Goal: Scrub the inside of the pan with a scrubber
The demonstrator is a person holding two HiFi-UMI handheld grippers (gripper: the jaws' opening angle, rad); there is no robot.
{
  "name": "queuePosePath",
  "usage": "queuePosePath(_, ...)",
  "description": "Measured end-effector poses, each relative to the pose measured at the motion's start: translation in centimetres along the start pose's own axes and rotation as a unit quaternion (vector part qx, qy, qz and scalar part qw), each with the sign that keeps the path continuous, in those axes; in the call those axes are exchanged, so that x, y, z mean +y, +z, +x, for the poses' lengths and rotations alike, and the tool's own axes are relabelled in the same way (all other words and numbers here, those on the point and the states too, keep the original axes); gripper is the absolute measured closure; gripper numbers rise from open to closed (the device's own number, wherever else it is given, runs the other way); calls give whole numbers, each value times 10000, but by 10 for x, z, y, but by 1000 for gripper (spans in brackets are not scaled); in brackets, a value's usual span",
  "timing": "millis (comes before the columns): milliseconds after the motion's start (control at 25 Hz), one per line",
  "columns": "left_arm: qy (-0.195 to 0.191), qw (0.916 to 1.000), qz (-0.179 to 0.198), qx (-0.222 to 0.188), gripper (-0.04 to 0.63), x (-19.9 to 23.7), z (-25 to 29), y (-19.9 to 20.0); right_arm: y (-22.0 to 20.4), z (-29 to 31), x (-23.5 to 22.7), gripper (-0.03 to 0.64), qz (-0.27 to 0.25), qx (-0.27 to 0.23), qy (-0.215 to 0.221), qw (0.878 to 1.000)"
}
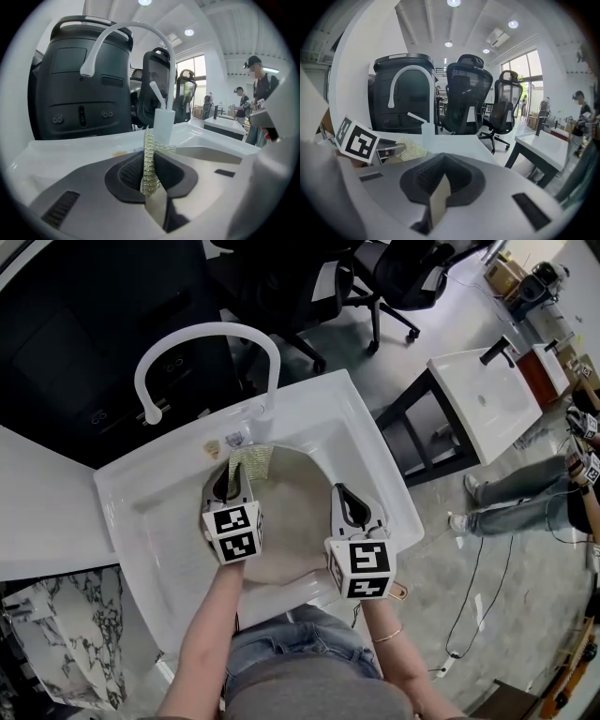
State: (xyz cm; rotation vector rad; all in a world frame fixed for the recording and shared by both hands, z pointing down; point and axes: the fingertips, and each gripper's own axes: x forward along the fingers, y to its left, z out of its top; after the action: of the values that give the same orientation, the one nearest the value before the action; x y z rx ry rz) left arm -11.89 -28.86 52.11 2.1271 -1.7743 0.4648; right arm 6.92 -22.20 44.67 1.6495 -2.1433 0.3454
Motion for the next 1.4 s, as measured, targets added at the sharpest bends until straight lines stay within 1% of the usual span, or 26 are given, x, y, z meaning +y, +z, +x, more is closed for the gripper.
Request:
queuePosePath(200,315,9995,-31,61,528,22,-12,2,4,-1,9,607,-48,-55,104,9999)
queuePosePath(360,443,9989,-85,84,528,34,-22,4,6,-2,16,607,-90,-86,204,9997)
queuePosePath(600,632,9979,-157,-13,528,46,-42,8,11,-8,28,607,-143,-191,380,9990)
queuePosePath(720,685,9972,-267,-116,528,52,-56,13,14,-13,33,607,-173,-263,469,9984)
queuePosePath(920,608,9966,-445,-336,528,52,-81,19,18,-24,38,607,-212,-376,587,9973)
queuePosePath(1080,550,9962,-497,-451,528,47,-99,22,21,-34,38,607,-226,-499,651,9964)
queuePosePath(1400,403,9947,-631,-707,529,20,-137,31,25,-62,29,607,-216,-739,755,9942)
